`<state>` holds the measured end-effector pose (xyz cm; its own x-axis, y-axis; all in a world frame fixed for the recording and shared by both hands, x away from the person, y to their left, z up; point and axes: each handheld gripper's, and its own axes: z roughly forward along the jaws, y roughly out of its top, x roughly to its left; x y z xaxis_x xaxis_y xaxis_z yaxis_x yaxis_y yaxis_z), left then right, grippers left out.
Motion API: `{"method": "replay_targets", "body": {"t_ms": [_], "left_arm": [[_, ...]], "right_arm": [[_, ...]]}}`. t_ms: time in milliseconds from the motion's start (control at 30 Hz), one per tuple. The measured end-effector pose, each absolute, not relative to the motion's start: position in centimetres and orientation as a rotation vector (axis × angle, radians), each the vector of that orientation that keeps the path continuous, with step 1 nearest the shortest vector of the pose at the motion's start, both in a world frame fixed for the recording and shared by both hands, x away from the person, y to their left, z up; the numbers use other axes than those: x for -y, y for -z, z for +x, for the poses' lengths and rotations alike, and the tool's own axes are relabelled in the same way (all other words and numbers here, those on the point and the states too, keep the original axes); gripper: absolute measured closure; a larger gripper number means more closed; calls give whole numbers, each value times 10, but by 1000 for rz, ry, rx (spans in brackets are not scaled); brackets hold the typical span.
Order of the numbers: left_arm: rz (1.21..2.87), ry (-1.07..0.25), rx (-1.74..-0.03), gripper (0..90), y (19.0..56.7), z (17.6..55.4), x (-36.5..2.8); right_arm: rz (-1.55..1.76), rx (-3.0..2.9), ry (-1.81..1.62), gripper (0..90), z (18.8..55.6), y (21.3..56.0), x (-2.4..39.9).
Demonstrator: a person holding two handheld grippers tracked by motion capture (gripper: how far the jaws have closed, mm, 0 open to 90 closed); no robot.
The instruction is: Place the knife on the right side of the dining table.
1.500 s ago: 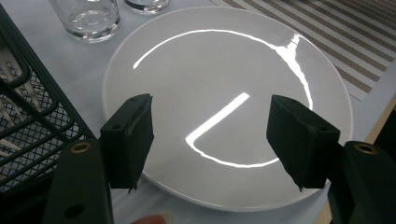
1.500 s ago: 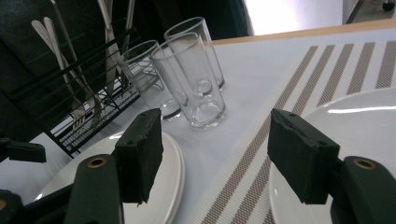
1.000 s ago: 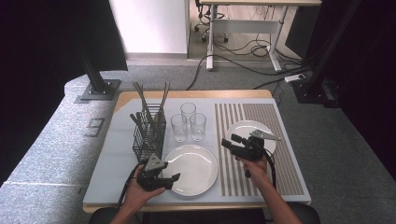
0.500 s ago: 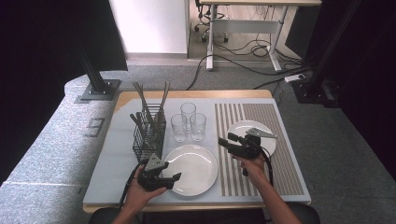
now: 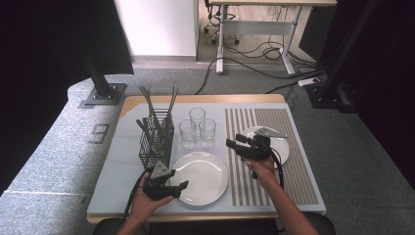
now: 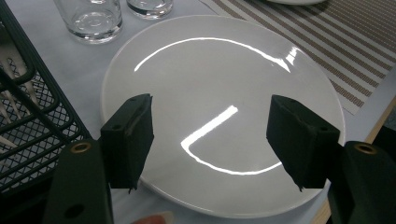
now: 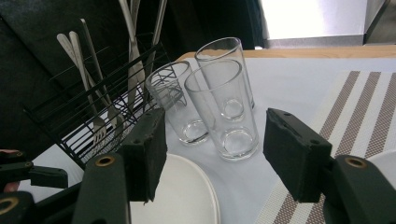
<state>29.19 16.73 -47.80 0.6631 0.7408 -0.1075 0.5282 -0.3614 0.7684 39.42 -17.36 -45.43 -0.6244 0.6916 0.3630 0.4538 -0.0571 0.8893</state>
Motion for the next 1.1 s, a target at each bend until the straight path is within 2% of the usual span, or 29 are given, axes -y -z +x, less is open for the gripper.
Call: {"method": "replay_targets", "body": {"t_ms": [1100], "left_arm": [[2052,-334,-982,320,477,290,-166]], "right_arm": [[1189,-2051,-1782,398,411,425,127]]}}
